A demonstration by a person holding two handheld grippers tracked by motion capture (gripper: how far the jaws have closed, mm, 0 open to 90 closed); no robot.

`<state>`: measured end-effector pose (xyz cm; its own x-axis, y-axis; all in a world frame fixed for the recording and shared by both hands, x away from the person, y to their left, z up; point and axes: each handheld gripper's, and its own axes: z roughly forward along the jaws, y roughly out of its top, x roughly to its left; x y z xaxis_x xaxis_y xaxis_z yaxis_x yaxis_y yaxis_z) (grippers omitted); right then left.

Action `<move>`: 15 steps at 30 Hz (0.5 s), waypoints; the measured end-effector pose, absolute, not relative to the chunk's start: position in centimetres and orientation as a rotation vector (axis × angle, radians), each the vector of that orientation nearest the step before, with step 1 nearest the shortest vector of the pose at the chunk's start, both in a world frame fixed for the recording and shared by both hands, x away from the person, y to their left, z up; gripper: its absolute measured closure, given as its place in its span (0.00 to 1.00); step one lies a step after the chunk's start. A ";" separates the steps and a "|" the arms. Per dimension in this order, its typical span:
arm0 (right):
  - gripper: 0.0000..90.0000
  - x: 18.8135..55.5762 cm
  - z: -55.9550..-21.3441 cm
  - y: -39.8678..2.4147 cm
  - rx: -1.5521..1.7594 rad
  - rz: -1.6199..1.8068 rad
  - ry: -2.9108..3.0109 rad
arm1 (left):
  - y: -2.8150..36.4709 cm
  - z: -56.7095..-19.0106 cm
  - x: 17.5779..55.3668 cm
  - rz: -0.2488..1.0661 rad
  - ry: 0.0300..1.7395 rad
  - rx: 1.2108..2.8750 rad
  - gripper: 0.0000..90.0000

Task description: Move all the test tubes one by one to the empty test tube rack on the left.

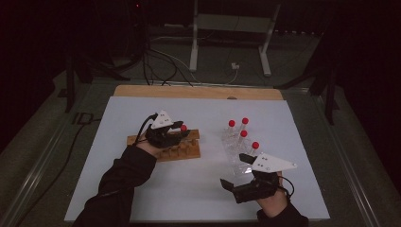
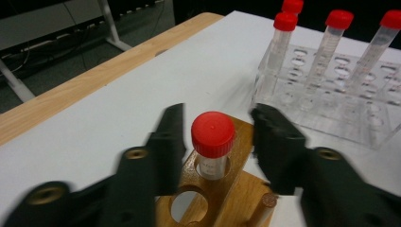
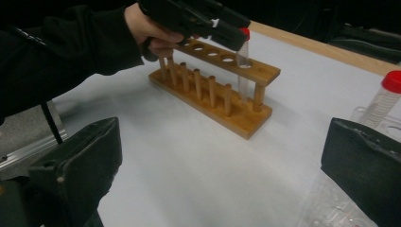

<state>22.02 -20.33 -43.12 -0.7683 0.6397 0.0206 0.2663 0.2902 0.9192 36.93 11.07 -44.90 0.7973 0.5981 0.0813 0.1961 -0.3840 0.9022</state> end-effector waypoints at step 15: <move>0.00 23.2 -42.5 -22.7 0.868 1.457 2.155 | 11.9 -42.9 33.4 0.301 0.492 1.984 0.05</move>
<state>23.15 -22.74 -42.47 -0.7286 0.6847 0.0176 0.2714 0.2650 0.9253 33.38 11.90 -42.87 0.8851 0.4654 -0.0033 0.2094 -0.3918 0.8959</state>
